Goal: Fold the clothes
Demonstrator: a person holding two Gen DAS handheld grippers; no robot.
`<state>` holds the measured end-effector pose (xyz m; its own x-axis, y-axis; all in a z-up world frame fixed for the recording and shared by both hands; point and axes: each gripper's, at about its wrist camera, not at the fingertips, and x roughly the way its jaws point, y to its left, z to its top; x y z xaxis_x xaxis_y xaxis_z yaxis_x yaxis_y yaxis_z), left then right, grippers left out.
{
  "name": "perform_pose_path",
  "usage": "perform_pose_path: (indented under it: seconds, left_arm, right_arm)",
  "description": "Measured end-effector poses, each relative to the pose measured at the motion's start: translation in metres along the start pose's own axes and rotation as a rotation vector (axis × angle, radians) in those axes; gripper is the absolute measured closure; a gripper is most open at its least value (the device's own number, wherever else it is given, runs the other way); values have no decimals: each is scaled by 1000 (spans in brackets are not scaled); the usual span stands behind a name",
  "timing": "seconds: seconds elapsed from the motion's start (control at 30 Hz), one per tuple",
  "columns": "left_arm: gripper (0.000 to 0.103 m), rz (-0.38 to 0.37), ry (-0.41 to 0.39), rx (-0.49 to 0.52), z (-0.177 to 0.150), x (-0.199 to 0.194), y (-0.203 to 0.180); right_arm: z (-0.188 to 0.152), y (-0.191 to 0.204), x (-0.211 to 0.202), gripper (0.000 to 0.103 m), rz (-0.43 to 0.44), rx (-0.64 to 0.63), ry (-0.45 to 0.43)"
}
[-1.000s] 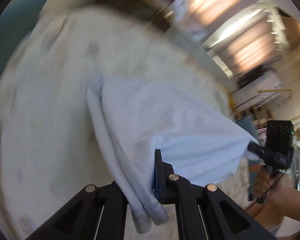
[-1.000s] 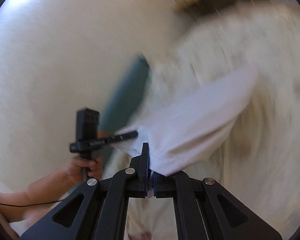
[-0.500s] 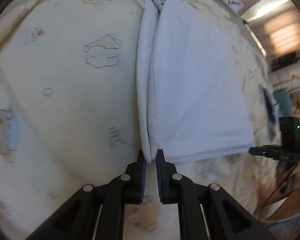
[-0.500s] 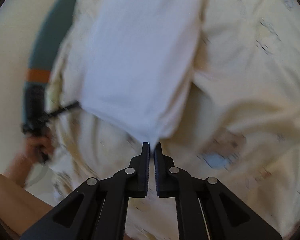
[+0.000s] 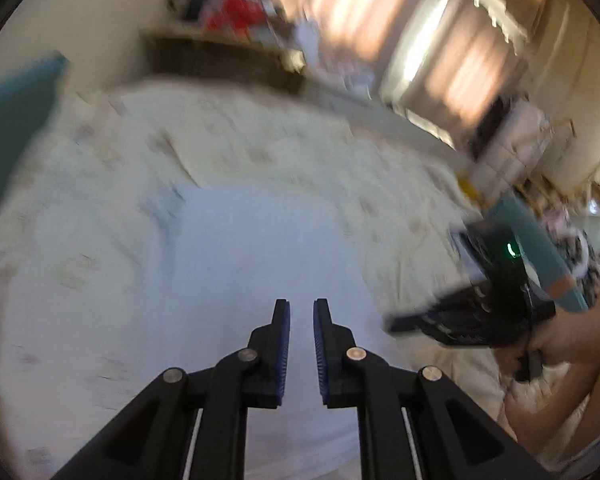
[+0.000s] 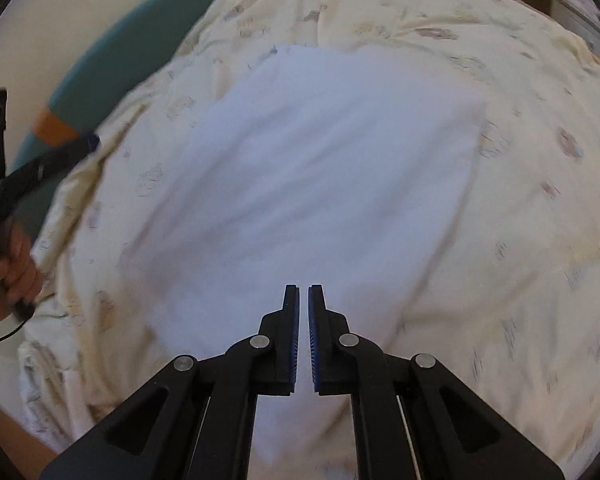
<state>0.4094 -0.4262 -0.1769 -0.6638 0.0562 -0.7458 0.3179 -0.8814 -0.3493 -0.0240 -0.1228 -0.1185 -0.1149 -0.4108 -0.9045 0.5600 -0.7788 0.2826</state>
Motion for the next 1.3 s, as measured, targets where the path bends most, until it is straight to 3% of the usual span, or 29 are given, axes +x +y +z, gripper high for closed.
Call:
perform_pose_path:
  seconds: [0.1,0.2,0.27,0.33,0.4,0.43,0.57,0.7,0.83,0.93,1.03,1.1,1.17,1.2,1.3]
  left_arm:
    - [91,67,251,8,-34,67,12]
    - [91,38,321,-46,-75,75,32]
    - [91,22,331,-57,-93,64,39]
    - [91,24,346,-52,-106,50,36]
    - [91,16,357,-8,-108,36,28]
    - [91,5,335,12,-103,26,25]
    - [91,-47,127,-35,-64,-10,25]
    - [91,-99,48,-111,-36,9,25]
    - [91,-106,99,-123,-34,57,10]
    - [91,-123,269,-112,-49,97,0]
    - [91,-159,373,26,-69,105,-22]
    - [91,-178,379,99,-74,91,-29]
    - [91,-203,325,117,-69,71,-25]
    - [91,-216,295,124,-66,60,-23]
    - [90,-154,178,87,-45,40,-2]
  right_arm:
    - [-15,0,41,96,-19,6,112]
    - [-58,1,50,99,-39,-14,204]
    - [-85,-4,43,100,-5,7,248]
    - [-108,-11,40,102,20,35,331]
    - [-123,-13,32,101,1,1,360]
    - [-119,-14,26,100,1,6,338]
    - [-76,-21,-5,100,-13,40,168]
    - [-33,-5,-11,97,53,-14,43]
    - [-21,13,32,96,115,-26,61]
    - [-35,14,65,95,155,9,143]
    - [-67,20,75,96,234,-44,250]
    - [-79,23,61,96,234,-110,242]
    - [-84,22,41,96,239,-149,188]
    - [-78,16,33,96,250,-130,149]
    - [-43,3,30,96,215,-87,64]
